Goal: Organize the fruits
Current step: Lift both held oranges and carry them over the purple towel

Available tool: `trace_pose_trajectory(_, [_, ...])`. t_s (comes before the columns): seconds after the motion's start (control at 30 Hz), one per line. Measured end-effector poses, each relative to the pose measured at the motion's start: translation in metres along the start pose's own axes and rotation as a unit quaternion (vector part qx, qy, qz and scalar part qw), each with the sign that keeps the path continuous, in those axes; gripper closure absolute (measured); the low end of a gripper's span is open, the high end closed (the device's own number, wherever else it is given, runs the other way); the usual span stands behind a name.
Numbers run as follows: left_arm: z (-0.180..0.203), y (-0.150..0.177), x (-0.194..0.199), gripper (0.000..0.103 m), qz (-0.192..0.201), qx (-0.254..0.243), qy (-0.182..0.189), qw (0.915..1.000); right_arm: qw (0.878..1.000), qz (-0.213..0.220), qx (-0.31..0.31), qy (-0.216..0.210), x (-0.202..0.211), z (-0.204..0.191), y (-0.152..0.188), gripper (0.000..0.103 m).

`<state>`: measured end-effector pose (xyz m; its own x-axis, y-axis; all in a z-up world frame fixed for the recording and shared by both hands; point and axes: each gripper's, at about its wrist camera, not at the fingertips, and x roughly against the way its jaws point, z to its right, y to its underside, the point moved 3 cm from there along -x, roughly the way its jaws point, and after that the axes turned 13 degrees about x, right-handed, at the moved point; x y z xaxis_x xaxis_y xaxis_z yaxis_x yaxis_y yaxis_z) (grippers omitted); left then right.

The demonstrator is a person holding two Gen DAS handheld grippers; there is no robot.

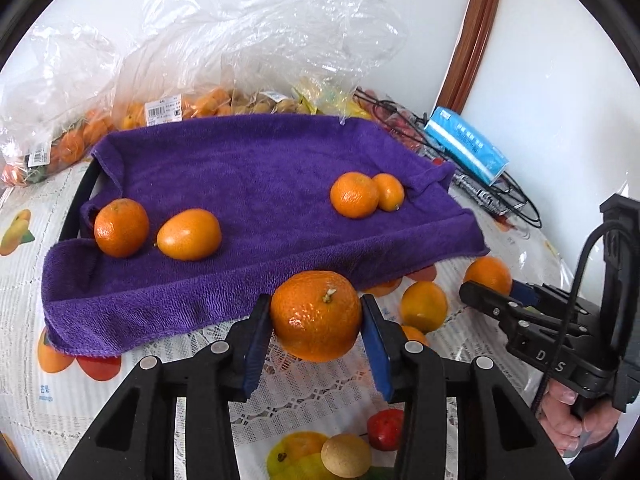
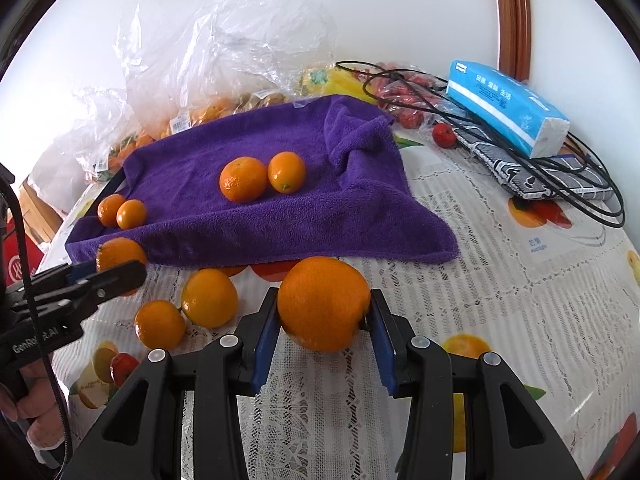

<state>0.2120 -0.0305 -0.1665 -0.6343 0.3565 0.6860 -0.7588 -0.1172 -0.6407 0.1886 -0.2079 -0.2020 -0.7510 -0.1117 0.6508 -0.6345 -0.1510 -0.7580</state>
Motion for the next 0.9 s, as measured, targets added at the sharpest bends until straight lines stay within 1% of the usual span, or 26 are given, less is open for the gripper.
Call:
trace_pose_trajectory(0.33, [0.001,-0.005,0.019,0.062,0.02,0.009,0.023,0.9995,1.0,0.006,0.01,0.013,0.014,-0.009,-0.006,0.06])
trace_pose_trajectory(0.43, [0.001,-0.007,0.026,0.062,0.032,0.01,0.029,0.999,1.0,0.015,0.014,0.017,0.022,-0.012,-0.013,0.061])
trace_pose_trajectory(0.57, [-0.004,-0.011,0.033,0.062,0.038,0.022,0.037,0.9984,0.999,0.033,0.017,0.025,0.032,-0.015,-0.022,0.061])
trace_pose_trajectory(0.67, [-0.013,-0.016,0.037,0.062,0.043,0.039,0.034,0.9977,0.998,0.044,0.018,0.027,0.036,-0.017,-0.031,0.061])
trace_pose_trajectory(0.73, [-0.019,-0.02,0.041,0.062,0.052,0.047,0.026,0.9972,0.998,0.048,0.017,0.027,0.036,-0.017,-0.036,0.061])
trace_pose_trajectory(0.77, [-0.021,-0.022,0.043,0.062,0.062,0.046,0.016,0.9969,0.998,0.051,0.013,0.025,0.037,-0.017,-0.04,0.061])
trace_pose_trajectory(0.83, [-0.024,-0.026,0.047,0.062,0.082,0.037,-0.018,0.9958,0.998,0.056,0.008,0.02,0.035,-0.017,-0.047,0.061])
trace_pose_trajectory(0.9, [-0.027,-0.03,0.047,0.062,0.084,0.043,-0.021,0.9953,0.998,0.066,0.005,0.014,0.036,-0.017,-0.057,0.061])
